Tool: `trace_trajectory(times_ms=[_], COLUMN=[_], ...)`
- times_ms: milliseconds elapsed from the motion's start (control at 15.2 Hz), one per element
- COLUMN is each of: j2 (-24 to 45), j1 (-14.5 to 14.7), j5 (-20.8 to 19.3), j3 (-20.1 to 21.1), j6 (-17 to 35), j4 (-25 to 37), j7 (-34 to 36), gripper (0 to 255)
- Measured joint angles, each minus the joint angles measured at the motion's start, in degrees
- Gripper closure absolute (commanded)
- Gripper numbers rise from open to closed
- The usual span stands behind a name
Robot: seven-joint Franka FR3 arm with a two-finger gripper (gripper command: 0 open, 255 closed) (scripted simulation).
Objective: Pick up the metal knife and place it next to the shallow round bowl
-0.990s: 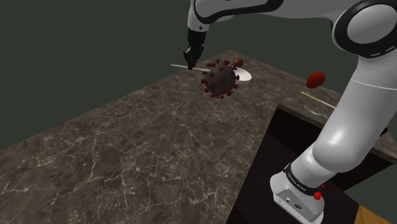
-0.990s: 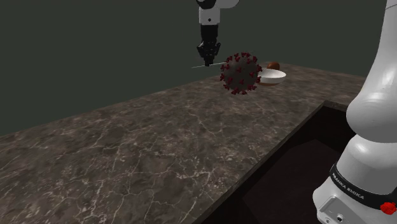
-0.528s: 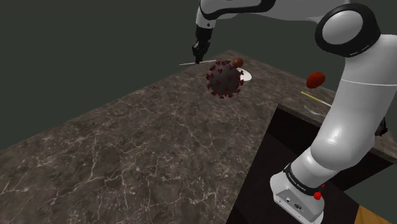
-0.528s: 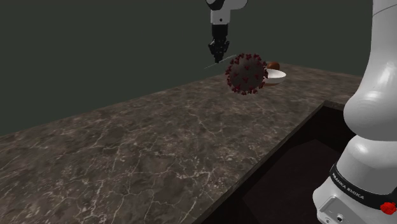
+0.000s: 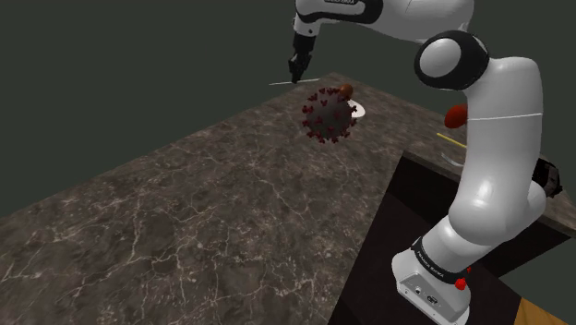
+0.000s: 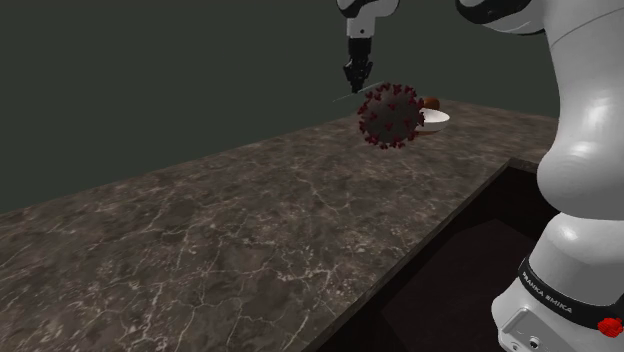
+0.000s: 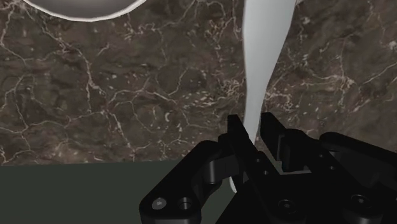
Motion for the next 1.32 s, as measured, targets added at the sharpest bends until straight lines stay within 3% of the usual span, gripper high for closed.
trace_trajectory(times_ms=[66,198,1320], j2=[2.9,4.6,5.4], j1=[0.0,-0.5,-1.7], j5=[-0.3,-0.4,-0.7], j3=[-0.4,-0.7,-0.9], j6=[-2.1,-2.7,9.7], j4=[5.1,7.4,-4.3], j7=[-1.0,-2.0,-1.4], gripper=[255,255,255])
